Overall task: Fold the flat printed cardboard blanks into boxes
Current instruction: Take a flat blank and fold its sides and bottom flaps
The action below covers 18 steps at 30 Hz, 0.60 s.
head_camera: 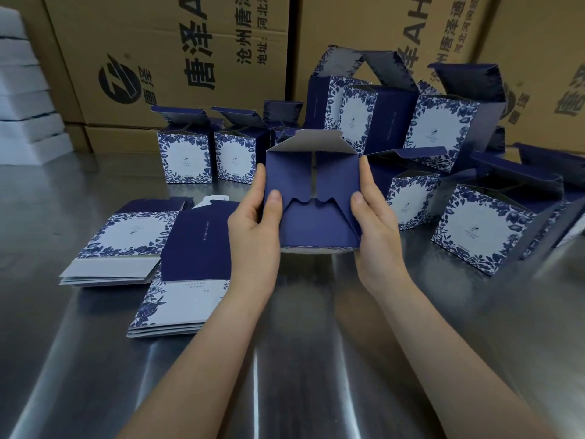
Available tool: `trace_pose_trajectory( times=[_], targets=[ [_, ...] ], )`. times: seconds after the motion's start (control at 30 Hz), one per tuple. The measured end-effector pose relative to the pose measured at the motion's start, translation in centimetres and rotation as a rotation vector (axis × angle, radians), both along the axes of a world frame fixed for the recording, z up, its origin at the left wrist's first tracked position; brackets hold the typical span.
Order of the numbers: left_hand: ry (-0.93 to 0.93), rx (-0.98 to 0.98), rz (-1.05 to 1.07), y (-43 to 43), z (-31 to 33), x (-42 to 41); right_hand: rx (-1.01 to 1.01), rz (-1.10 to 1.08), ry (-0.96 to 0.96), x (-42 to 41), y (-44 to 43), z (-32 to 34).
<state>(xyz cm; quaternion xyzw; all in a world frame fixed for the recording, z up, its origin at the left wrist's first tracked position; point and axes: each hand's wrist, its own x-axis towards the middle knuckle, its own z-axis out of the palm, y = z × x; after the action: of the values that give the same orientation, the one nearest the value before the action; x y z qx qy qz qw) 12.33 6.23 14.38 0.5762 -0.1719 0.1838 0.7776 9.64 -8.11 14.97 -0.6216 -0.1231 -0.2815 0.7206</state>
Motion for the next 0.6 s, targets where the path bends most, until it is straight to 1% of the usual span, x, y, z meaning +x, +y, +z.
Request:
trace_pose_trajectory(
  times=[0.17,0.33,0.5,0.6],
  targets=[
    [-0.002,0.035,-0.097,0.12,-0.29,0.43,-0.002,0.037,0.008,-0.26,-0.39,0.12],
    [-0.041,0.085,-0.078,0.09,-0.49,0.50,0.005,0.020,0.014,-0.29,-0.61,0.23],
    [-0.046,0.076,-0.130,0.33,-0.46,0.42,-0.022,0.060,0.024,-0.49,-0.87,0.30],
    [-0.049,0.130,-0.092,0.33,-0.31,0.28,-0.034,0.052,0.035,-0.58,-0.81,0.29]
  ],
)
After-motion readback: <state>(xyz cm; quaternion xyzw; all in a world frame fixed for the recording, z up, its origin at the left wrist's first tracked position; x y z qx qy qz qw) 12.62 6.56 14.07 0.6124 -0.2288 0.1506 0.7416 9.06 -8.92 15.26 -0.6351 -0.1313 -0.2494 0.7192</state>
